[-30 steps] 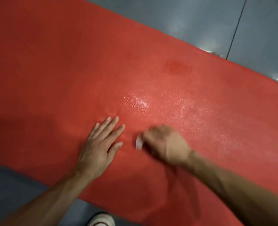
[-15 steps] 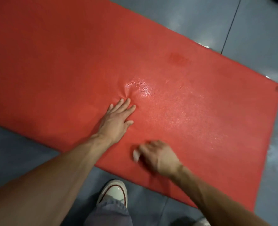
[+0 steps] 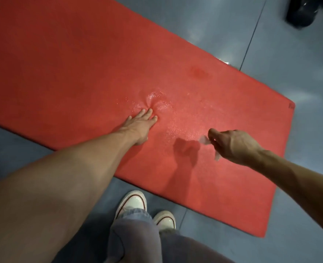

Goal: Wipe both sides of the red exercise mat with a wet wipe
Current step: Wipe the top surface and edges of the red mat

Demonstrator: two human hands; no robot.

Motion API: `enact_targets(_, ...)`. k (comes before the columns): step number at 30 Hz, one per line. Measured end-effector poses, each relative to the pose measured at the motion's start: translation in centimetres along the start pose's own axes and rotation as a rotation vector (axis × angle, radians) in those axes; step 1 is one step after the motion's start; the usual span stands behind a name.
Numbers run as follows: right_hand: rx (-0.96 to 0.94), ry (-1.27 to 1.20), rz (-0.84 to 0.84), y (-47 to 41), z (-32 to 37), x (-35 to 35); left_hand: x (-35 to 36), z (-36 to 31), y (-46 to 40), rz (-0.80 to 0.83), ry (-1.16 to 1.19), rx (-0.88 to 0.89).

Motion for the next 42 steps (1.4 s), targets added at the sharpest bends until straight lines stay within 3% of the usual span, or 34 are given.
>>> enact_targets(5,0.028,-0.099,-0.125,-1.5,0.7,5.2,0.6,0.4,-1.0,0.05,-0.098,0.003)
enact_targets(10,0.347,-0.353,-0.438,-4.7,0.6,8.1,0.2,0.2,-1.6,0.089,-0.288,0.08)
enact_targets(12,0.188,-0.399,-0.491,-4.2,5.7,9.3,0.0,0.4,-1.8,0.123,-0.35,0.095)
enact_targets(15,-0.287,-0.302,-0.372,-0.4,15.9,11.6,-0.3,0.2,-1.7,0.183,-0.449,0.09)
enact_targets(17,-0.365,-0.271,-0.378,0.6,15.4,11.7,-0.6,-0.5,-1.7,0.228,-0.484,0.068)
enact_targets(19,-0.2,-0.278,-0.433,-0.3,10.3,11.0,-0.9,-1.1,-1.5,0.244,-0.502,0.03)
enact_targets(22,0.249,-0.307,-0.541,0.3,0.1,10.0,-0.7,-1.2,-1.5,0.243,-0.454,0.013)
enact_targets(24,0.439,-0.391,-0.589,1.5,-1.1,10.2,-0.6,-0.9,-1.2,0.202,-0.423,0.017)
enact_targets(26,0.385,-0.469,-0.559,1.2,3.8,11.2,-0.1,-0.3,-0.9,0.148,-0.383,0.037)
enact_targets(29,0.092,-0.426,-0.453,0.8,14.0,12.6,0.6,0.1,-0.8,0.063,-0.327,0.078)
enact_targets(31,0.022,-0.401,-0.419,0.7,14.8,13.0,0.7,0.5,-0.8,0.029,-0.303,0.099)
enact_targets(37,0.533,-0.436,-0.446,5.2,4.0,13.3,0.3,0.1,-0.2,0.022,-0.336,0.182)
enact_targets(42,0.379,-0.53,-0.275,6.8,13.2,15.4,0.0,2.4,3.1,0.025,-0.375,0.303)
Point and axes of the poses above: each hand's wrist, its own y-axis away from the middle knuckle, its own x-axis out of the palm, z = x × y, the point moved 9 cm from there along -y, towards the middle knuckle, and after that the axes turned 2 degrees about -z, right-handed, at the moved point
